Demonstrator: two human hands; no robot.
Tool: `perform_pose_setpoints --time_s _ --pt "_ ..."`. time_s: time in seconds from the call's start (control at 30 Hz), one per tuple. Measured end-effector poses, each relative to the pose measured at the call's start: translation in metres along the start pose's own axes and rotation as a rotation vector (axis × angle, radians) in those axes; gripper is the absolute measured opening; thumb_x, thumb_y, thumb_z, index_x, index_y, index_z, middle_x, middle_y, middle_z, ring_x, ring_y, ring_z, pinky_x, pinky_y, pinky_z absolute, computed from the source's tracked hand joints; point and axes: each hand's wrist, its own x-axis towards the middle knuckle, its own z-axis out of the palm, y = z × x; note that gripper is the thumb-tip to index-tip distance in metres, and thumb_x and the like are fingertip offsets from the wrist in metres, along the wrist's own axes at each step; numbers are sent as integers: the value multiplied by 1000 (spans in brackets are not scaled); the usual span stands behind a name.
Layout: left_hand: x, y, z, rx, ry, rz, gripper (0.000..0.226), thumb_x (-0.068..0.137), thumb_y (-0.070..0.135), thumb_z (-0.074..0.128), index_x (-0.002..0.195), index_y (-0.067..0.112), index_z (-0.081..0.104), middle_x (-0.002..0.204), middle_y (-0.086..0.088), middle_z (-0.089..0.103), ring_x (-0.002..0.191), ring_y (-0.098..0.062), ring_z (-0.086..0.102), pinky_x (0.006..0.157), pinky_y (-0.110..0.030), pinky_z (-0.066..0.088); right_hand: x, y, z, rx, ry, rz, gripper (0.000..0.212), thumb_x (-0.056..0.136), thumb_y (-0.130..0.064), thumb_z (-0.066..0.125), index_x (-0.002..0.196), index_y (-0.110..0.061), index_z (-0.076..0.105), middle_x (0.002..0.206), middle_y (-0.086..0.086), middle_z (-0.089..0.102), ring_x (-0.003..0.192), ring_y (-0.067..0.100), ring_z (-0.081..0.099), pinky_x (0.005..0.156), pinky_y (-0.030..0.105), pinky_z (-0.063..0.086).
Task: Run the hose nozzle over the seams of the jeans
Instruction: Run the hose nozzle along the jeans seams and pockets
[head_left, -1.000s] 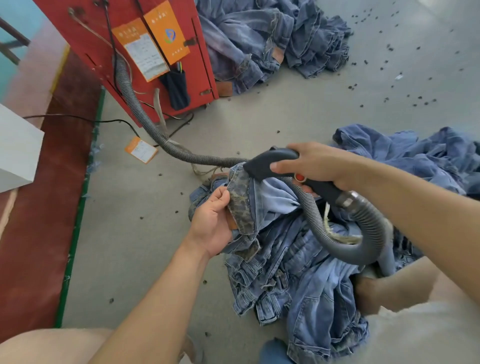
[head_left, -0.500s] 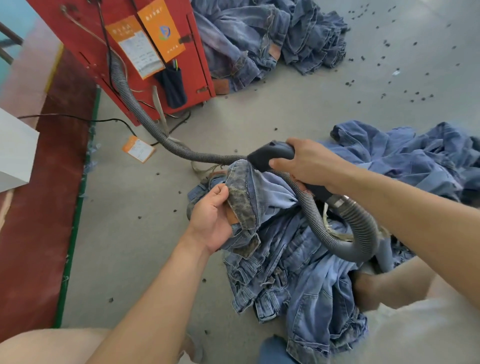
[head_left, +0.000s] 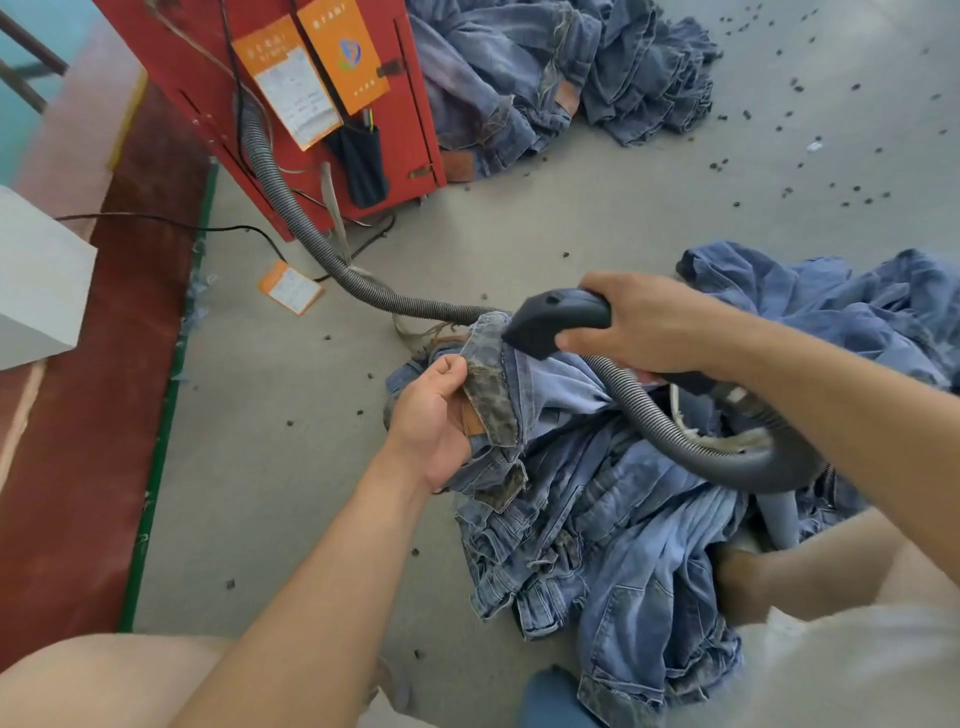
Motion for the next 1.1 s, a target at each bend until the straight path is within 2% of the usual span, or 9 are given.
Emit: perform_pose_setpoints --time_s 0.13,0.33,0.43,0.57,0.63,0.73,0.83,0.97,1.1 --pt "2 6 -1 -8 -5 12 27 112 18 34 104 6 56 129 -37 56 117 -43 57 113 -68 37 -20 -1 -4 -98 -211 -118 21 90 -56 68 95 -40 55 70 -16 67 54 1 63 48 18 43" --pt "2 1 -2 62 -48 -13 26 111 21 37 93 11 53 109 -23 59 96 -34 62 95 -59 51 4 -11 20 -96 -1 -64 27 93 -52 67 102 -28 58 76 -10 62 63 6 57 54 28 37" --pt "0 -1 -4 70 -69 -33 26 111 21 39 92 12 54 98 -15 66 87 -27 67 80 -48 61 17 -8 12 -1 59 90 29 93 -51 67 101 -25 60 75 -3 65 58 17 64 53 33 49" --pt "-1 0 -5 62 -73 -18 26 112 20 39 91 14 53 97 -12 67 89 -26 66 94 -56 55 15 5 0 178 122 186 26 92 -47 71 96 -23 61 62 -1 65 45 21 63 45 33 53" --pt "-1 5 -6 54 -68 -3 27 112 19 38 91 14 54 99 -12 68 92 -27 65 101 -58 50 8 9 -10 254 3 139 22 90 -47 74 92 -29 61 55 -1 64 40 15 58 41 27 47" --pt "-1 6 -5 81 -88 11 27 112 18 37 91 14 55 95 -11 68 87 -25 65 88 -50 56 3 4 -8 132 -167 78 23 87 -54 74 91 -35 62 59 -7 68 40 7 58 49 30 47" --pt "-2 4 -4 117 -105 14 27 112 18 36 92 15 54 92 -8 67 82 -21 66 77 -44 60 14 1 9 173 -79 131 23 91 -49 71 96 -28 63 56 -3 66 38 8 56 48 29 48" --pt "-6 -1 0 194 -152 15 22 111 19 38 98 16 56 97 -7 65 85 -22 62 81 -48 54 26 8 7 385 81 291 22 95 -38 72 103 -19 63 61 4 60 37 13 53 40 28 49" --pt "-6 4 -3 188 -152 27 35 112 18 39 89 23 64 92 -3 67 81 -19 64 78 -46 55 20 22 -16 500 -150 271 15 90 -42 77 98 -31 70 60 2 59 45 17 56 46 28 51"
